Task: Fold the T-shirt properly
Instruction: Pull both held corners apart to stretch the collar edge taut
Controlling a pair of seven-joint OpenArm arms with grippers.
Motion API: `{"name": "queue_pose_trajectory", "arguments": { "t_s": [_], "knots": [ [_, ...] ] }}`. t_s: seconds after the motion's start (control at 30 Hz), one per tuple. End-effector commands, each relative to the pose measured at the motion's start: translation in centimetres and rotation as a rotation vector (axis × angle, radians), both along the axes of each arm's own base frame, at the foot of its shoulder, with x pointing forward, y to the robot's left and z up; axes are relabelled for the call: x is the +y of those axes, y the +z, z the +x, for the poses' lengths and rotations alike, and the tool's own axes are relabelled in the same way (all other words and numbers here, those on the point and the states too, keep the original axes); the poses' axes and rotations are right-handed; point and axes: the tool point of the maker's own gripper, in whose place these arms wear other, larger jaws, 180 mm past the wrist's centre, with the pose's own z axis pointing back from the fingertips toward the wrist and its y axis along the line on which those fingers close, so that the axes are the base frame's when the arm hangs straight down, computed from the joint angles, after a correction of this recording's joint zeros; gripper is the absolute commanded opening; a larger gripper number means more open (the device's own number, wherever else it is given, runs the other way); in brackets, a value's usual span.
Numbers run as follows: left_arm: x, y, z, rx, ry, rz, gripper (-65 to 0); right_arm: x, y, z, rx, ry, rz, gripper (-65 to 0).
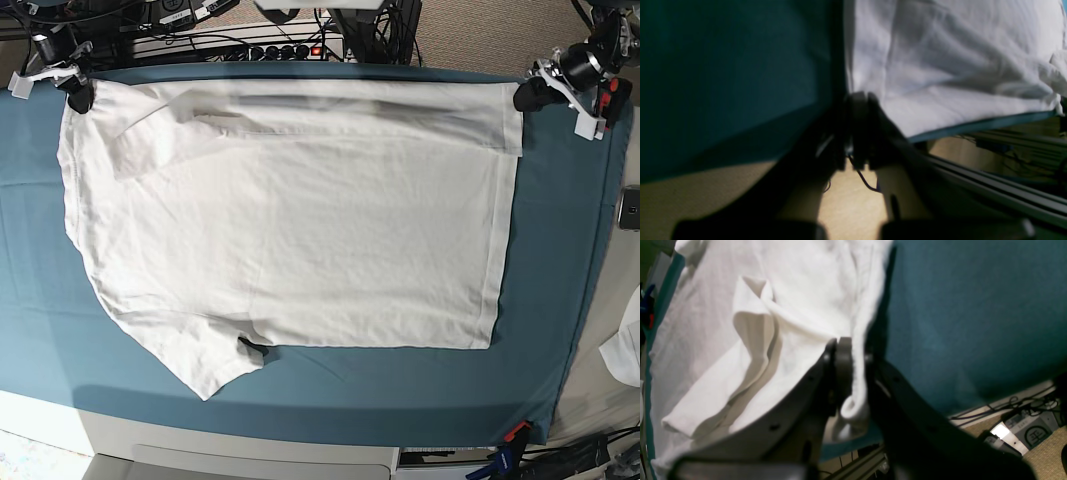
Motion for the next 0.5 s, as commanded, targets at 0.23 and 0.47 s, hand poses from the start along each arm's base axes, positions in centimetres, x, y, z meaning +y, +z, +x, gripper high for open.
{"name": "queue_pose_trajectory", "arguments": {
  "t_s": [0.23,0.47],
  "knots": [
    [1.06,-1.34,-2.48,0.102,-0.028,0.071,-65.0,-0.99,-0.64,-1.22,0.081,-0.013,-0.029,-65.0],
    [1.19,-1.28,-2.26,0.09,-0.021,0.077,-61.2,-1.03,-0.64,-1.23,0.081,-0.014,-0.033,-60.4]
  ]
}}
